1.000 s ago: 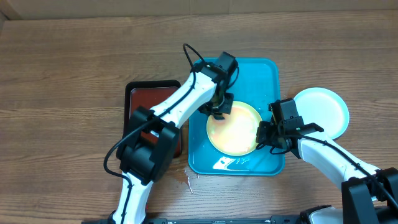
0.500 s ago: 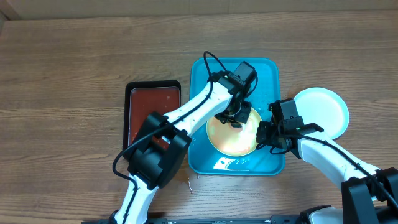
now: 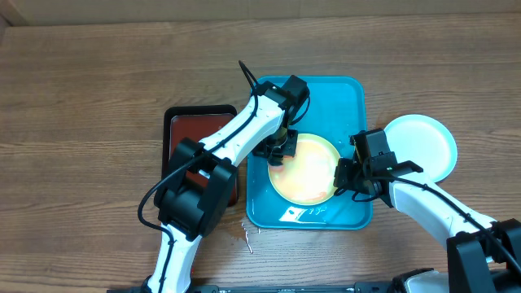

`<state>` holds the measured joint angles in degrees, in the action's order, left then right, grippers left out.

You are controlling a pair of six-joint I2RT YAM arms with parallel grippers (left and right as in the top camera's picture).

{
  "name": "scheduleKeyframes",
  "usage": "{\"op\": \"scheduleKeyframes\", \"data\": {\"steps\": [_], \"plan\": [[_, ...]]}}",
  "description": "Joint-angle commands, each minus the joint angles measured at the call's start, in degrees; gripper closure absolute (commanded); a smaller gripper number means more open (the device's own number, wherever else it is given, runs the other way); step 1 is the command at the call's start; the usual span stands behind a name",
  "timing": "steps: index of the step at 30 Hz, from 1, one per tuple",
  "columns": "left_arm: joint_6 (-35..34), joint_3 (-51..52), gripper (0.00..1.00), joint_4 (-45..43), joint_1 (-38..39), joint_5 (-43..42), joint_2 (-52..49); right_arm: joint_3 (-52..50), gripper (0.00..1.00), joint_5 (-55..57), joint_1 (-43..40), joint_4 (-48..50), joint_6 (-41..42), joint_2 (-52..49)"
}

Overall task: Clean dirty plates on tray and stack at the side
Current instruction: 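Scrub the yellow plate with the sponge while the right gripper holds it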

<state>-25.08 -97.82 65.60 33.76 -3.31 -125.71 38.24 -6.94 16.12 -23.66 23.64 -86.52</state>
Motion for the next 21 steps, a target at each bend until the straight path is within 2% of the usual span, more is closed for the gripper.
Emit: {"op": "scheduleKeyframes", "data": {"steps": [1,7,10,18,21], "plan": [[1.16,0.28,0.96,1.86,-0.39,0.24,-0.63,-0.46,0.96,2.78,-0.37,-0.87,-1.07,-0.39],[2.12,0.39,0.96,-4.85,3.69,-1.66,-0.70,-0.46,0.96,2.78,-0.37,-0.83,-1.07,-0.39],[-0.37,0.39,0.96,-8.68,4.44,-3.63,-1.40,-0.46,0.96,2.78,-0.37,-0.85,-1.07,-0.39],[0.15,0.37,0.96,-9.11,4.15,-24.24,-6.82,-0.46,0.96,2.80,-0.37,-0.79,-1.07,-0.39],[1.46,0.37,0.96,-5.44,4.15,-26.47,-7.50,-0.46,0.96,2.78,-0.37,-0.87,-1.09,-0.39]]}}
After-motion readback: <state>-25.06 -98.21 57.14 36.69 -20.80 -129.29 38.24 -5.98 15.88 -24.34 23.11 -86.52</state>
